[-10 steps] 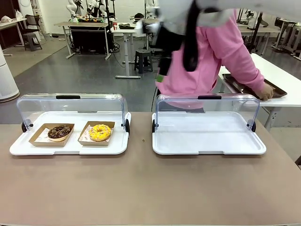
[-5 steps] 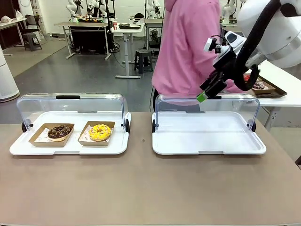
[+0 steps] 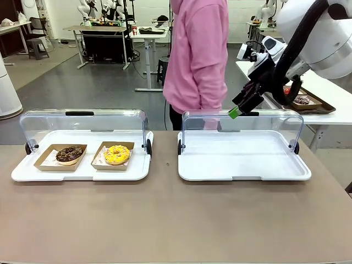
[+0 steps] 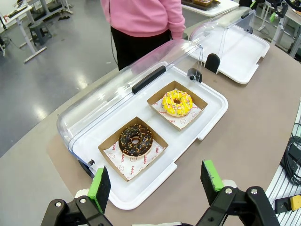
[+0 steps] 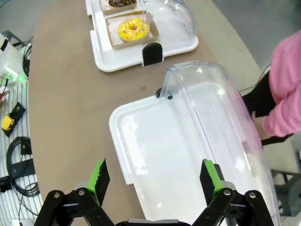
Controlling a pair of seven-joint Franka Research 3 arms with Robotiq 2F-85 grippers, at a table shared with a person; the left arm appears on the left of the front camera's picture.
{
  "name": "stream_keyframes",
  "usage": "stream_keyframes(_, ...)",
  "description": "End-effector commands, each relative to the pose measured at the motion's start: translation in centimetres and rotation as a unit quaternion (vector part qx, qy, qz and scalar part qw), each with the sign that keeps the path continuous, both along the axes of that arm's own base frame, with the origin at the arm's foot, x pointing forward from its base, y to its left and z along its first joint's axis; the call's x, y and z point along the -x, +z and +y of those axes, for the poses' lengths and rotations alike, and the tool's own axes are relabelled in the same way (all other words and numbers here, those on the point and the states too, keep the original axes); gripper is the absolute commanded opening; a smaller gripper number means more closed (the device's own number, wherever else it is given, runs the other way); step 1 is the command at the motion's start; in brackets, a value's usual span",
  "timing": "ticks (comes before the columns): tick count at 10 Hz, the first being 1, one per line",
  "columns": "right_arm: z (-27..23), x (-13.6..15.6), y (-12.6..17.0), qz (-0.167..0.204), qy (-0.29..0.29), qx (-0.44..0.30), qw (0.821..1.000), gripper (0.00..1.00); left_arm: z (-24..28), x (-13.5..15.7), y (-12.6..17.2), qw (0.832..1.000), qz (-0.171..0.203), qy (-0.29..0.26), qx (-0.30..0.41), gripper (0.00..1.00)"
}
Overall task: Provide the desired donut to the person.
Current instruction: Place the picked Paper togo box onto the Handle tray extended by the person.
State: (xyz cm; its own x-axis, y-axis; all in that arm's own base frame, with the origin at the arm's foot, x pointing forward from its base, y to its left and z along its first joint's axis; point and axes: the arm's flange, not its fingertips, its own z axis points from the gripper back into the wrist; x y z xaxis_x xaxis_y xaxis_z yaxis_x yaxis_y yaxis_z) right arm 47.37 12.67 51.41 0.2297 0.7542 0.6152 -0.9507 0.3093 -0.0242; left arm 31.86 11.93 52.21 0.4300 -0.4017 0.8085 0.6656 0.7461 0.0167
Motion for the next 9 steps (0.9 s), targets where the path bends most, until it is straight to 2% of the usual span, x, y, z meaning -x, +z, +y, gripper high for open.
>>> stream_keyframes(1, -3.8, 0.1, 1.9, 0.024, 0.014, -0.04, 0.999, 1.0, 0.1, 0.0, -0.1, 1.0, -0.002, -0.003, 0.002, 1.0)
stream_keyframes(4, -11.9, 1.2, 2.9, 0.031, 0.006, -0.106, 0.994, 1.0, 0.1, 0.0, -0.1, 1.0, -0.002, -0.003, 0.002, 1.0)
stream_keyframes(9, -17.2, 2.6, 1.9, -0.004, -0.016, -0.171, 0.985, 1.0, 0.1, 0.0, -0.1, 1.0, -0.002, -0.003, 0.002, 1.0)
